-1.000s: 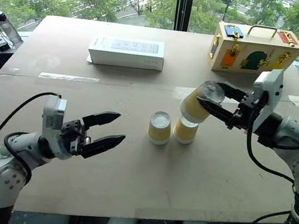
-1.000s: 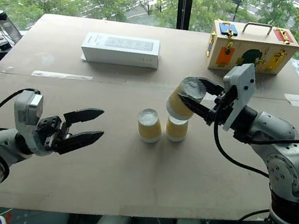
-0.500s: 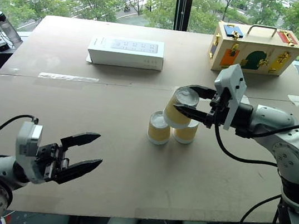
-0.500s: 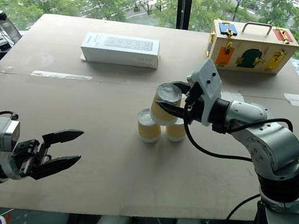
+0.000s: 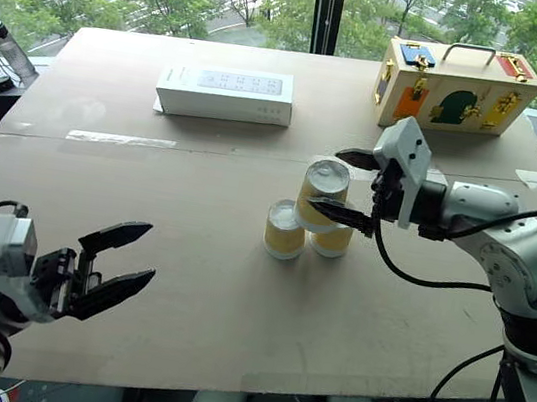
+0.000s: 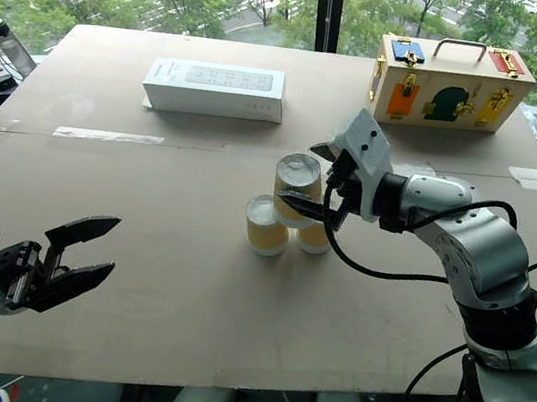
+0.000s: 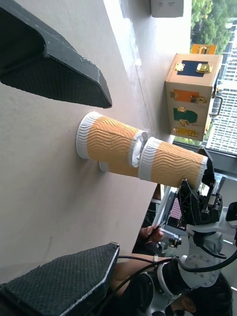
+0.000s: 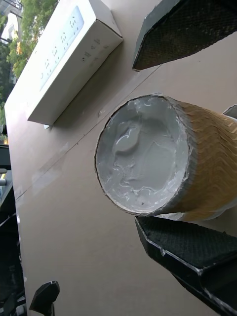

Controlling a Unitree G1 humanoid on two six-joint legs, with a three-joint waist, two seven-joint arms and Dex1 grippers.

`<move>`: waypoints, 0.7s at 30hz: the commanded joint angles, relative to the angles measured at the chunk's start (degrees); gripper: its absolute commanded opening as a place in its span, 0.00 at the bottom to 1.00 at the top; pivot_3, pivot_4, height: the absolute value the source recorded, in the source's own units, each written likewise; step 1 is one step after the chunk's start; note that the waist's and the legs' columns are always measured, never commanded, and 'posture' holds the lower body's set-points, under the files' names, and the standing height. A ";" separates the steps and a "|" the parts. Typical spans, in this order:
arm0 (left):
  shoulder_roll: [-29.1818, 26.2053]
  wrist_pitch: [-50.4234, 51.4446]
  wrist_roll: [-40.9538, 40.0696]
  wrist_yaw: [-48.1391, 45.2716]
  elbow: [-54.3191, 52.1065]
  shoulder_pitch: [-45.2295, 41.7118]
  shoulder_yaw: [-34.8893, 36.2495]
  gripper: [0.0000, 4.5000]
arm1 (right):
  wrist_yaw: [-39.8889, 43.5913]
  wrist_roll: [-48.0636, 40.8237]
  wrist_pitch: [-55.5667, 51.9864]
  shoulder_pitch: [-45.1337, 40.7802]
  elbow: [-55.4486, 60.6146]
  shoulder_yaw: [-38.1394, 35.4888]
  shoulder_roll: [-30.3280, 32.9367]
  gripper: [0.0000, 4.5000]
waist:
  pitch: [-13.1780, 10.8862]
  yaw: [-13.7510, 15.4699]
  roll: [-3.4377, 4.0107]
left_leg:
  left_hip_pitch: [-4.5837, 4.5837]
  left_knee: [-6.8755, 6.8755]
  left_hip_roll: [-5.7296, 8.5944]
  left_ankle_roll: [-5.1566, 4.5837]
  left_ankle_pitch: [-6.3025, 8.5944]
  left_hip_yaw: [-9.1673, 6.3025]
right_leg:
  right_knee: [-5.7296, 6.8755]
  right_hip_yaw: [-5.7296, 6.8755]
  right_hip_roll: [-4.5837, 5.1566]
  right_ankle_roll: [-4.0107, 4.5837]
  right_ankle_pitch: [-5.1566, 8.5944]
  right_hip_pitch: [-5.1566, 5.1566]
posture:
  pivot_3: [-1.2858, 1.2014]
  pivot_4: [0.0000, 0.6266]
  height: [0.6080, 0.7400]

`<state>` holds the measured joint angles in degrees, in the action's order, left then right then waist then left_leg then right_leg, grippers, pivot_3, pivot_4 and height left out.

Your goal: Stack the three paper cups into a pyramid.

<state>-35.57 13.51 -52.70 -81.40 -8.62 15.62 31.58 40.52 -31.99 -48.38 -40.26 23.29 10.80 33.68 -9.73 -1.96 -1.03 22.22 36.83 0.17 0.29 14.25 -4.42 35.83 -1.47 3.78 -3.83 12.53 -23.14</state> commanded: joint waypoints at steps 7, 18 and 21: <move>1.81 1.75 1.13 4.87 -0.27 -0.55 -1.32 1.00 | 5.78 -6.91 4.60 8.41 9.69 -14.62 5.69 0.98 | 0.01 0.45 -0.02 | 0.39 0.04 0.02 0.00 0.00 -0.06 | -0.02 0.05 0.02 -0.14 -0.09 -0.26 | 0.52 0.24 1.00; -0.48 -0.84 16.28 17.61 0.95 1.83 -4.61 1.00 | 17.49 -3.36 22.60 54.97 10.62 -38.44 6.84 0.98 | 0.11 1.56 -0.15 | 0.37 0.10 0.01 0.00 0.00 -0.01 | 0.03 0.06 0.01 0.01 0.01 -0.24 | 0.52 0.24 1.00; -1.89 0.44 15.99 16.24 1.22 2.63 -5.48 1.00 | 18.80 -1.08 27.71 58.77 7.73 -38.06 6.31 0.98 | 0.12 0.87 -0.14 | 0.13 0.11 -0.12 0.00 0.00 0.26 | 0.04 -0.09 -0.03 -0.02 0.10 -0.17 | 0.52 0.24 1.00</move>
